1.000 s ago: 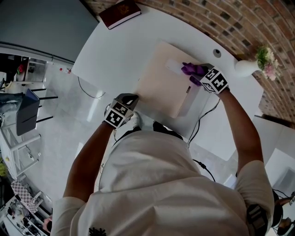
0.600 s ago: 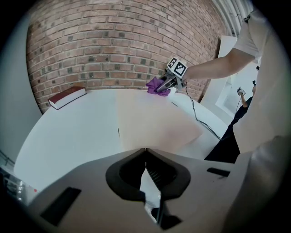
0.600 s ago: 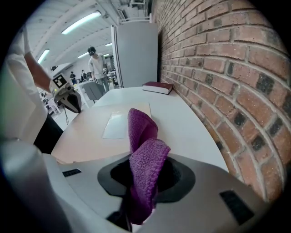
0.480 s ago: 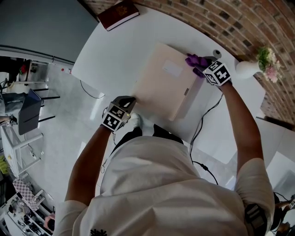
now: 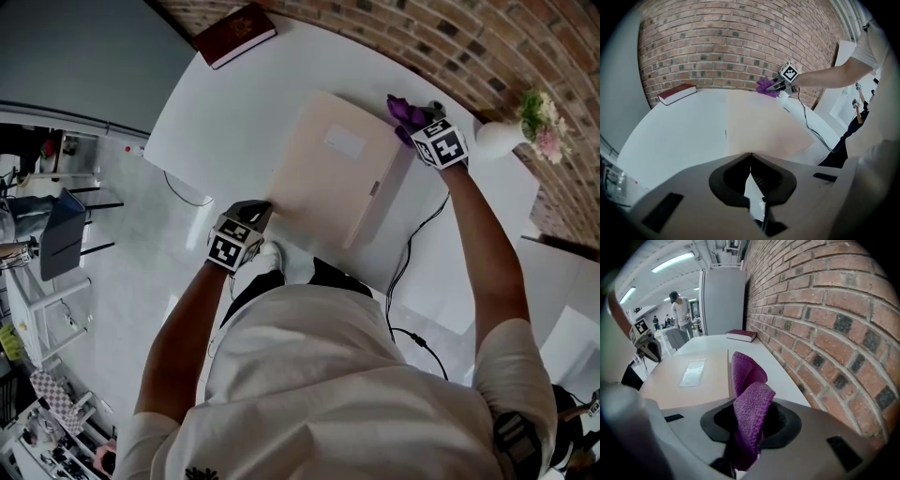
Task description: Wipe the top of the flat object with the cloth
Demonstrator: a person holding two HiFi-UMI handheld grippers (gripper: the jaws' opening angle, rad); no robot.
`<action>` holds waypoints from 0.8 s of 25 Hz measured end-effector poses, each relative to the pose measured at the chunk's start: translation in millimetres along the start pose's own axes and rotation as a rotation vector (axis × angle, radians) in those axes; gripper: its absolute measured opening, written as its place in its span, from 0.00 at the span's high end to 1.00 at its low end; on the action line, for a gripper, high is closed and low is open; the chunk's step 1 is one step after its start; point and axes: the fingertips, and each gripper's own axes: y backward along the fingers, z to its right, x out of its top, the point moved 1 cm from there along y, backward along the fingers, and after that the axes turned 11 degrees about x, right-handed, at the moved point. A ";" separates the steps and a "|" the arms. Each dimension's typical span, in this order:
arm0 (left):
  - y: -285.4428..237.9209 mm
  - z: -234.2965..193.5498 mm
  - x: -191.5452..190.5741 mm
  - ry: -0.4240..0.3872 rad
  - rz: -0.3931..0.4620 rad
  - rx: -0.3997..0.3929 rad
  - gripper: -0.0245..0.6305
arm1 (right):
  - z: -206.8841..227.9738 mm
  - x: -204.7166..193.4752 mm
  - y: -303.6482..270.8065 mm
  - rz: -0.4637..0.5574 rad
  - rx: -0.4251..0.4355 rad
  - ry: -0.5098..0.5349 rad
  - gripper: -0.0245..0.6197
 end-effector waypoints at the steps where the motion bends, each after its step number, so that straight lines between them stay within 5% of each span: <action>1: 1.6 0.3 -1.6 0.011 -0.006 -0.001 0.93 | -1.8 0.0 5.0 0.012 -0.012 -0.017 0.76; 8: 9.0 -3.4 -1.1 0.065 0.010 -0.056 0.93 | -48.0 -1.3 68.3 0.184 -0.074 -0.155 0.76; 16: 66.2 -9.4 4.9 0.030 0.199 -0.263 0.93 | -186.4 -40.1 122.6 0.259 -0.160 -0.298 0.76; 20: 115.8 -22.7 -8.7 -0.073 0.292 -0.331 0.93 | -270.7 -31.7 125.5 0.311 -0.220 -0.368 0.76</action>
